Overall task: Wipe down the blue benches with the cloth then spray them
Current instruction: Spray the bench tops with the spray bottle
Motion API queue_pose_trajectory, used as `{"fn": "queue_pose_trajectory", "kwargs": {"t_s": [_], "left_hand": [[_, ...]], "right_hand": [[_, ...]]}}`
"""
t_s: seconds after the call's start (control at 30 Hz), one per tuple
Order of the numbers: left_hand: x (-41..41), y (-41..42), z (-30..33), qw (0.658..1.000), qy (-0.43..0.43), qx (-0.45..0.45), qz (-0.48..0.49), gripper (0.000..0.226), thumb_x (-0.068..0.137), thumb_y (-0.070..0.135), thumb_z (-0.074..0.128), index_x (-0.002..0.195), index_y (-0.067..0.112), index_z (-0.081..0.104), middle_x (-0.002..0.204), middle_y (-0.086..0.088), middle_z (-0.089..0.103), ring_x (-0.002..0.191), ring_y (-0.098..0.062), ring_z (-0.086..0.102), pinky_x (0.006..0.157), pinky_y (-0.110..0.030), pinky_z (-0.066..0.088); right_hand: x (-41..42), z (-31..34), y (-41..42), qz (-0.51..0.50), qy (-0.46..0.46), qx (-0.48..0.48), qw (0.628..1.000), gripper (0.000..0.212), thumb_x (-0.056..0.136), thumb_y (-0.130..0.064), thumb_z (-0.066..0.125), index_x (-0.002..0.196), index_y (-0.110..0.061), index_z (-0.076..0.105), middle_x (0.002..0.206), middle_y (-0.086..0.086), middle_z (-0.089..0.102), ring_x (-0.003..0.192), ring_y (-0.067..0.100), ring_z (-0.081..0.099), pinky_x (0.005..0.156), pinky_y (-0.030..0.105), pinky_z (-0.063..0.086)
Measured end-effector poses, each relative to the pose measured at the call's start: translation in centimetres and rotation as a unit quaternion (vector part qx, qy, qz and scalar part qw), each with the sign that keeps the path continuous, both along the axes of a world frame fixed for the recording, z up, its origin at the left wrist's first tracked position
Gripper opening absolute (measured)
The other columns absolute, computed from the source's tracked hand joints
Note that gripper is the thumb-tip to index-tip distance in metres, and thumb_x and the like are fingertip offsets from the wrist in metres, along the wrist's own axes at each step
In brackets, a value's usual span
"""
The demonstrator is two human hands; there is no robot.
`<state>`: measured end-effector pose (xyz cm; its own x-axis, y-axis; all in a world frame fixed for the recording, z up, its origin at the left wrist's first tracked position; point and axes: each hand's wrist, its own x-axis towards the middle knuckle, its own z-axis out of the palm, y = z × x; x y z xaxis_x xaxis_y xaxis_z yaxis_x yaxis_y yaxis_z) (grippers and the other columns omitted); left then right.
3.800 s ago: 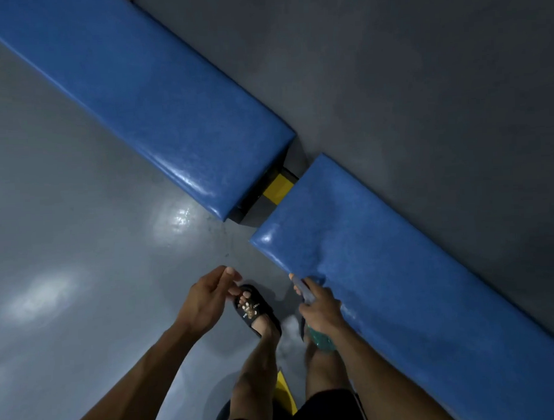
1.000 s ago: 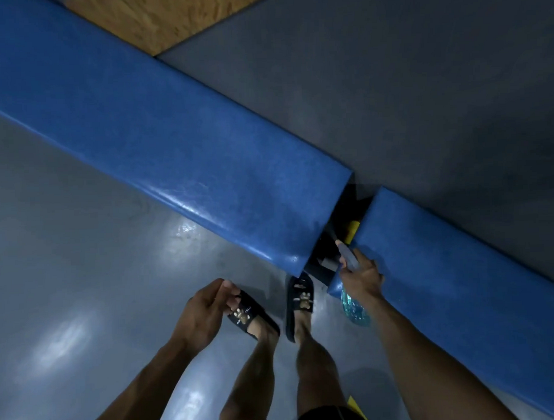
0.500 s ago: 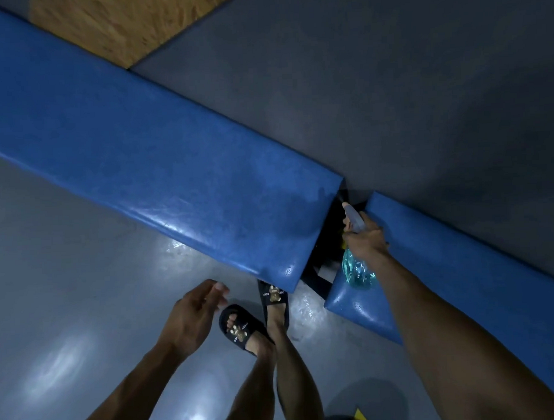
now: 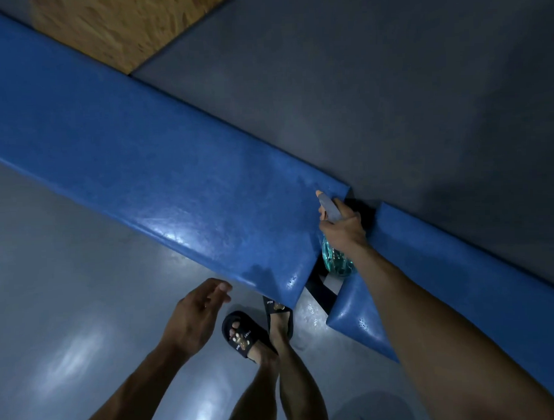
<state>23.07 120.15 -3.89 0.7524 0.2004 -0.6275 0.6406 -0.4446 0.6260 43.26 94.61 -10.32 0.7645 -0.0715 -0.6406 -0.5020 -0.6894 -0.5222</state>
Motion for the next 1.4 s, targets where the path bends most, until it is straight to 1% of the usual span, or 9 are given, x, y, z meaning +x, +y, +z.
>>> {"fn": "queue_pose_trajectory", "kwargs": {"t_s": [0.1, 0.27, 0.4, 0.57, 0.7, 0.93, 1.07, 1.2, 1.4], "left_hand": [[0.2, -0.2, 0.0, 1.000, 0.001, -0.003, 0.009, 0.041, 0.092, 0.061, 0.035, 0.096, 0.034, 0.065, 0.085, 0.017, 0.072, 0.083, 0.002, 0.066, 0.077, -0.026, 0.050], [0.5, -0.4, -0.1, 1.000, 0.018, -0.003, 0.009, 0.038, 0.099, 0.057, 0.035, 0.098, 0.034, 0.065, 0.088, 0.014, 0.072, 0.083, 0.006, 0.064, 0.076, -0.023, 0.048], [0.6, -0.2, 0.0, 1.000, 0.025, -0.003, 0.008, 0.036, 0.097, 0.050, 0.035, 0.101, 0.031, 0.065, 0.089, 0.013, 0.071, 0.086, -0.001, 0.066, 0.077, -0.024, 0.048], [0.1, 0.5, 0.5, 0.999, 0.029, -0.004, 0.016, 0.035, 0.098, 0.049, 0.036, 0.099, 0.032, 0.066, 0.089, 0.011, 0.072, 0.083, 0.000, 0.066, 0.075, -0.021, 0.048], [-0.5, 1.0, 0.9, 0.999, 0.035, -0.002, 0.020, 0.036, 0.097, 0.050, 0.034, 0.100, 0.032, 0.065, 0.090, 0.012, 0.071, 0.082, 0.001, 0.065, 0.074, -0.022, 0.048], [-1.9, 2.1, 0.9, 0.998, 0.030, -0.015, 0.062, 0.035, 0.098, 0.053, 0.039, 0.095, 0.032, 0.067, 0.088, 0.023, 0.070, 0.081, 0.004, 0.066, 0.070, -0.020, 0.046], [-2.7, 3.3, 0.6, 0.995, 0.038, -0.014, 0.089, 0.027, 0.101, 0.046, 0.043, 0.092, 0.037, 0.067, 0.087, 0.027, 0.069, 0.080, 0.005, 0.065, 0.074, -0.027, 0.050], [-3.4, 5.4, 0.3, 0.995, 0.034, -0.019, 0.086, 0.028, 0.096, 0.058, 0.038, 0.096, 0.046, 0.063, 0.087, 0.024, 0.070, 0.082, -0.002, 0.067, 0.073, -0.026, 0.050], [-2.9, 8.7, 0.1, 0.996, 0.031, -0.041, 0.076, 0.031, 0.100, 0.048, 0.039, 0.096, 0.036, 0.067, 0.088, 0.013, 0.073, 0.086, -0.004, 0.068, 0.077, -0.028, 0.050]], "right_hand": [[0.2, -1.0, 0.3, -0.004, -0.004, 0.019, 1.000, 0.036, 0.080, -0.013, 0.060, 0.111, -0.031, 0.060, 0.120, 0.009, 0.058, 0.087, 0.016, 0.059, 0.067, 0.016, 0.043], [-2.9, -1.6, -0.5, 0.124, 0.009, 0.020, 0.992, 0.055, 0.075, -0.020, 0.058, 0.127, -0.036, 0.056, 0.110, -0.001, 0.065, 0.092, 0.017, 0.059, 0.080, 0.012, 0.045], [-7.7, -1.5, -1.3, 0.157, 0.010, 0.027, 0.987, 0.057, 0.071, -0.037, 0.046, 0.127, -0.041, 0.054, 0.106, -0.002, 0.063, 0.096, 0.018, 0.055, 0.090, 0.036, 0.051], [-13.3, 0.0, -2.0, 0.224, -0.005, 0.024, 0.974, 0.059, 0.082, -0.021, 0.057, 0.130, -0.055, 0.050, 0.099, -0.013, 0.058, 0.094, 0.020, 0.054, 0.081, 0.032, 0.051], [-16.1, 0.9, -1.6, 0.283, 0.043, 0.023, 0.958, 0.047, 0.085, -0.006, 0.065, 0.127, -0.026, 0.057, 0.100, -0.006, 0.050, 0.098, 0.019, 0.053, 0.070, 0.004, 0.034], [-17.0, 1.1, 1.7, 0.327, 0.000, 0.031, 0.945, 0.047, 0.083, -0.015, 0.066, 0.125, -0.033, 0.054, 0.110, -0.003, 0.060, 0.106, 0.022, 0.057, 0.082, 0.040, 0.055], [-14.3, 0.5, 4.2, 0.363, -0.056, -0.017, 0.930, 0.050, 0.077, -0.019, 0.060, 0.125, -0.032, 0.055, 0.121, -0.010, 0.058, 0.109, 0.024, 0.052, 0.083, 0.036, 0.047], [-10.1, 0.2, 6.0, 0.261, -0.084, -0.007, 0.962, 0.058, 0.077, -0.003, 0.060, 0.130, -0.025, 0.058, 0.120, 0.003, 0.061, 0.102, 0.028, 0.049, 0.088, 0.047, 0.049], [-3.3, 0.6, 7.3, 0.171, -0.089, -0.046, 0.980, 0.033, 0.075, -0.016, 0.058, 0.107, -0.023, 0.058, 0.101, -0.001, 0.063, 0.098, 0.032, 0.056, 0.082, 0.049, 0.053]]}}
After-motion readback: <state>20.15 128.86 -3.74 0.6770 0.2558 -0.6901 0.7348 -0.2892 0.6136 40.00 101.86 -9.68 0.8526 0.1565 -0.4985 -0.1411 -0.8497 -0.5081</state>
